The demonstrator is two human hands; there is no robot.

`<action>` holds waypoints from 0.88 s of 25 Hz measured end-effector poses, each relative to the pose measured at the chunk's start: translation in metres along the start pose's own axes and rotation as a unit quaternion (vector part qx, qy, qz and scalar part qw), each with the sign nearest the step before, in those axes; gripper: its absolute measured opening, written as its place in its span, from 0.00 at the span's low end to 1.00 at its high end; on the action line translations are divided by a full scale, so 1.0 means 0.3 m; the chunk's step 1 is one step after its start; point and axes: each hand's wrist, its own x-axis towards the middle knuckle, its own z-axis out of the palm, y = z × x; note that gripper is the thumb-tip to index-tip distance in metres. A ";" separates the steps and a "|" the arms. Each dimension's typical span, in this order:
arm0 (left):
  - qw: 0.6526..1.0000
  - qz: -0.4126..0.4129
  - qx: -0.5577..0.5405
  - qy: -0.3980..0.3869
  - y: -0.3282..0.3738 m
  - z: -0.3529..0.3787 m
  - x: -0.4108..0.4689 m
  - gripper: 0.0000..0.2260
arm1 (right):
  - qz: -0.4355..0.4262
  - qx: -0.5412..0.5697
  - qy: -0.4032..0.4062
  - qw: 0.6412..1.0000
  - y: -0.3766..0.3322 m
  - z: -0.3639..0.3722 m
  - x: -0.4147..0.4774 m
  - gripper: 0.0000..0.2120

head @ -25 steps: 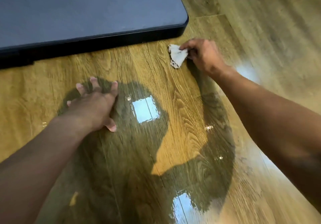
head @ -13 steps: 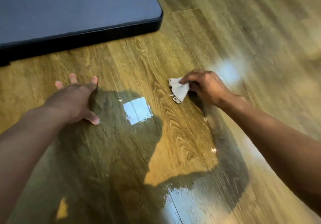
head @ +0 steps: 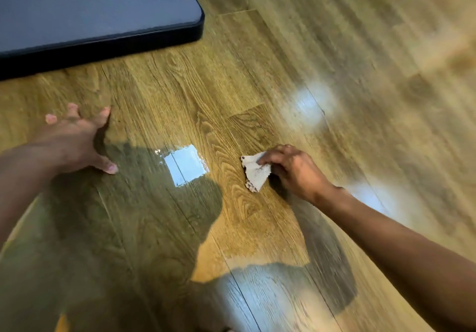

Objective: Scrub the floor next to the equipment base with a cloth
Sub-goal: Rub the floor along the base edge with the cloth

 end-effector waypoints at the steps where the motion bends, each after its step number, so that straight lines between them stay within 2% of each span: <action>1: 1.000 0.005 0.007 0.001 -0.007 0.002 -0.004 0.59 | 0.019 -0.002 0.020 1.000 -0.008 0.015 -0.028 0.14; 3: 1.000 0.010 0.013 0.001 -0.019 0.008 -0.012 0.58 | 0.015 -0.008 0.027 0.999 -0.023 0.047 -0.150 0.15; 6: 1.000 0.008 0.011 -0.006 -0.011 0.004 -0.015 0.57 | -0.005 0.002 -0.027 1.000 -0.019 0.050 -0.288 0.17; 9: 1.000 0.010 0.012 -0.007 0.001 -0.007 -0.022 0.57 | 0.044 0.112 -0.092 0.988 -0.033 0.000 -0.250 0.17; 11: 1.000 0.007 0.011 -0.007 0.002 -0.010 -0.035 0.56 | 0.106 0.261 -0.099 0.954 -0.041 -0.023 -0.203 0.16; 13: 1.000 0.007 0.007 -0.015 0.006 -0.012 -0.047 0.56 | 0.187 0.409 -0.086 0.889 -0.046 -0.048 -0.160 0.14; 14: 1.000 0.009 0.002 -0.019 0.011 -0.014 -0.051 0.55 | 0.221 0.440 -0.072 0.867 -0.044 -0.060 -0.141 0.12; 15: 1.000 0.009 -0.001 -0.023 0.015 -0.017 -0.053 0.55 | 0.245 0.426 -0.054 0.869 -0.032 -0.072 -0.128 0.11; 16: 1.000 0.006 -0.002 -0.026 0.019 -0.019 -0.055 0.55 | 0.258 0.362 -0.030 0.895 -0.014 -0.082 -0.122 0.11; 18: 1.000 0.001 0.001 -0.031 0.024 -0.022 -0.056 0.55 | 0.244 0.160 0.044 0.955 0.017 -0.083 -0.134 0.13; 19: 0.999 0.000 0.002 -0.032 0.025 -0.023 -0.056 0.55 | 0.210 0.094 0.069 0.971 0.009 -0.073 -0.148 0.15; 20: 0.999 0.000 0.002 -0.033 0.026 -0.024 -0.056 0.55 | 0.172 0.051 0.059 0.982 -0.011 -0.048 -0.167 0.19; 22: 0.999 -0.001 0.001 -0.035 0.028 -0.026 -0.059 0.54 | 0.125 -0.013 -0.010 0.992 -0.054 0.035 -0.195 0.25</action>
